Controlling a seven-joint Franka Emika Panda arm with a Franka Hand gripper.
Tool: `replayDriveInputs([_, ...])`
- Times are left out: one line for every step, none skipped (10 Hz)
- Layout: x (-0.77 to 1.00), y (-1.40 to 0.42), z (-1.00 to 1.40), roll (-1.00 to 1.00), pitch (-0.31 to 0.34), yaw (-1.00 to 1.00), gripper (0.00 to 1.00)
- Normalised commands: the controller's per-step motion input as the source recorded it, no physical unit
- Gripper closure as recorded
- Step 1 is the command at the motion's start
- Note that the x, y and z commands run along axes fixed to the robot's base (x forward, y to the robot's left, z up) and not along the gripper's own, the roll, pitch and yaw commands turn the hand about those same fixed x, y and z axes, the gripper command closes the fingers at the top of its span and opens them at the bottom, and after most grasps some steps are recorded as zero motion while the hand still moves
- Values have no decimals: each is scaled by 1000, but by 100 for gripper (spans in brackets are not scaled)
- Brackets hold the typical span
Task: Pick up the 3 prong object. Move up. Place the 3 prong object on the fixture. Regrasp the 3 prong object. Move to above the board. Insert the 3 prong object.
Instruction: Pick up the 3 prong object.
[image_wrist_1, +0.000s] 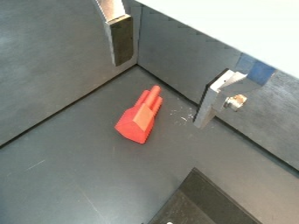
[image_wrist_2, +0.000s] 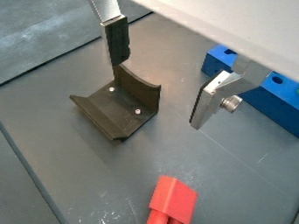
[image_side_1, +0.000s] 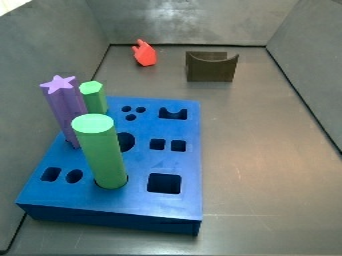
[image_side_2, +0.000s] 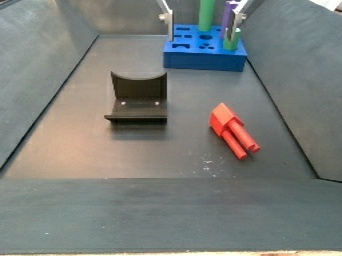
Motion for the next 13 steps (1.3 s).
replayDriveInputs([69, 0, -6, 0, 0, 0, 0])
replayDriveInputs([-23, 0, 0, 0, -16, 0, 0])
replayDriveInputs([23, 0, 0, 0, 3, 0, 0])
replayDriveInputs([37, 0, 0, 0, 6, 0, 0])
replayDriveInputs([0, -31, 0, 0, 0, 0, 0])
replayDriveInputs([46, 29, -789, -76, -89, 820, 0])
replayDriveInputs([0, 0, -651, -79, -3, 1000, 0])
replayDriveInputs([-29, 109, -809, -63, -74, 1000, 0])
replayDriveInputs([-29, 151, -849, -41, -93, 1000, 0])
replayDriveInputs([-37, 137, -837, -51, -93, 1000, 0])
replayDriveInputs([-37, 126, -829, -53, -91, 1000, 0])
replayDriveInputs([-80, 151, -889, 0, -114, 1000, 0])
replayDriveInputs([-89, 154, -931, 0, -104, 971, 0])
